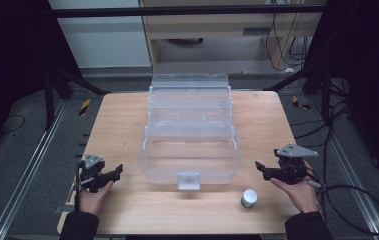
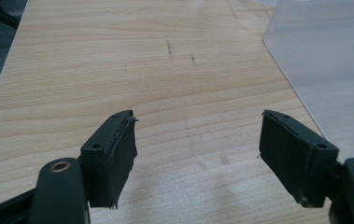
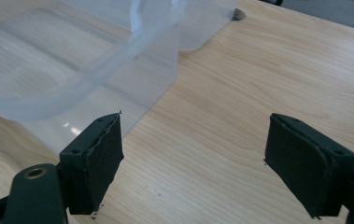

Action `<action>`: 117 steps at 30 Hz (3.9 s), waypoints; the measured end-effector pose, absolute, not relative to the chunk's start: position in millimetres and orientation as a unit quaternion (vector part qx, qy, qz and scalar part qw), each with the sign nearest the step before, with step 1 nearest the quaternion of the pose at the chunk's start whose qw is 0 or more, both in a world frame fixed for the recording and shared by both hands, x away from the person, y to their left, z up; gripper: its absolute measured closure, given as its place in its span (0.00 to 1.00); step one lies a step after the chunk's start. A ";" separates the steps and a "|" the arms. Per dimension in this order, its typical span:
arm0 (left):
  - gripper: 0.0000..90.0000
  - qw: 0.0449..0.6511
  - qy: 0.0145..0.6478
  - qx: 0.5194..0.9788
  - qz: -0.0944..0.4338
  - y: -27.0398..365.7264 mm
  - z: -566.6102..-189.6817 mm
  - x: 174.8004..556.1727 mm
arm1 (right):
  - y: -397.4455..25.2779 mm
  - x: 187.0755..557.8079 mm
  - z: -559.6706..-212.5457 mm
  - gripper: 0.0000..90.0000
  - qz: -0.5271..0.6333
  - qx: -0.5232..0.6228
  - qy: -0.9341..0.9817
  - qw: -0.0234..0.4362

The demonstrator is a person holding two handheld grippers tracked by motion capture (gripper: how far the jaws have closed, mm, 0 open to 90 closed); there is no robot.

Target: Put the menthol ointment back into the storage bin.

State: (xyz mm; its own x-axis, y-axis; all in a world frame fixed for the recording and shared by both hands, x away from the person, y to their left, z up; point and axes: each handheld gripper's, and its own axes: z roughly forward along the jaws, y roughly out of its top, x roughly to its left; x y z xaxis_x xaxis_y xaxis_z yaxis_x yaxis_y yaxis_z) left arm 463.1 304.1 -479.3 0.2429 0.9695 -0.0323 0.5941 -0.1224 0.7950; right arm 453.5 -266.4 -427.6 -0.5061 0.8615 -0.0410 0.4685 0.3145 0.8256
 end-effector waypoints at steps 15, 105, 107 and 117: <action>0.32 0.354 0.557 0.704 0.263 303.9 -479.2 462.9 | -256.1 461.5 -397.8 0.18 0.366 0.374 0.824 0.216; 0.34 0.347 0.553 0.714 0.255 302.5 -480.3 464.2 | -186.5 441.5 -416.5 0.46 0.094 0.064 0.993 0.022; 0.34 0.347 0.552 0.714 0.255 302.5 -480.2 464.2 | -185.7 441.5 -418.1 0.46 0.093 0.063 0.993 0.021; 0.34 0.346 0.552 0.714 0.254 302.5 -480.3 464.3 | -181.0 442.3 -427.0 0.49 0.074 0.058 0.995 0.015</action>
State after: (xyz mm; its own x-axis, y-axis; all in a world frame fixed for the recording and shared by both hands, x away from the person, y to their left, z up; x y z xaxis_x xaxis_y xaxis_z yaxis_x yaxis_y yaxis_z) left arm 464.3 302.5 -480.3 0.2606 0.9652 -0.0193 0.6128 -0.1500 0.7759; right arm 442.3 -181.0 -427.0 -0.9928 0.1180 -0.0208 0.1136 0.9822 0.1497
